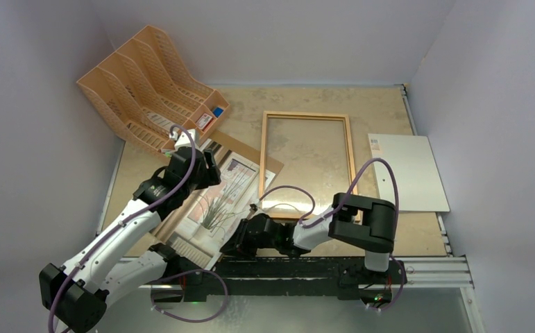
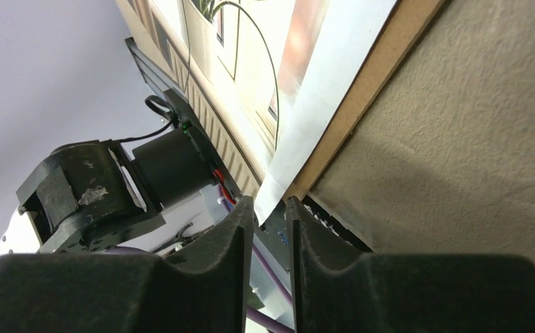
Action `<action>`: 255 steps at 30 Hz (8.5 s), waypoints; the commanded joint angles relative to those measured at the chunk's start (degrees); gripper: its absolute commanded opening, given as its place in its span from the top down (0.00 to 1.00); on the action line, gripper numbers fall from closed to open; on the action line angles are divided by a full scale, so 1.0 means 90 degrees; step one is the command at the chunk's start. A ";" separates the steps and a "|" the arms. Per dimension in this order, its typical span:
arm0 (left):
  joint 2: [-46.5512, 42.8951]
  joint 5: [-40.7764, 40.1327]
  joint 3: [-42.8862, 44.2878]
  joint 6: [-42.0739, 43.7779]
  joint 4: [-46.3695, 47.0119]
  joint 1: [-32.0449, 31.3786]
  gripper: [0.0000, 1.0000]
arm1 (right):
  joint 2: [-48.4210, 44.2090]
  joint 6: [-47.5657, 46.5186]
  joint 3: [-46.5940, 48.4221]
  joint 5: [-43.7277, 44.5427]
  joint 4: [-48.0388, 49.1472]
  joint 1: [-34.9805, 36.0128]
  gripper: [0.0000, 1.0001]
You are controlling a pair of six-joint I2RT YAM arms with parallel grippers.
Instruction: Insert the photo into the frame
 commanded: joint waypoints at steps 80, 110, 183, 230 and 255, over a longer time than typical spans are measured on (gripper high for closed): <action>0.0396 -0.0060 0.0447 0.0148 0.0337 0.0013 0.37 | 0.0263 0.1332 0.0623 0.2063 -0.0935 -0.0196 0.72; 0.0015 -0.0461 0.0621 0.0060 -0.0037 0.0015 0.37 | -0.1273 -0.2419 0.1016 0.2566 -0.1189 -0.0302 1.00; -0.0016 -0.1058 0.1251 0.0372 -0.0573 0.0014 0.35 | -0.1686 -0.2289 0.0891 0.2011 -0.3850 -0.1036 0.41; 0.0020 -0.0915 0.0959 0.0436 -0.0342 0.0013 0.35 | -0.0430 -0.2092 0.1804 0.1972 -0.3044 -0.1530 0.67; 0.0451 0.1572 0.0826 0.0981 0.1666 -0.0082 0.34 | -0.2668 -0.5628 0.2692 0.0988 -0.5019 -0.3287 1.00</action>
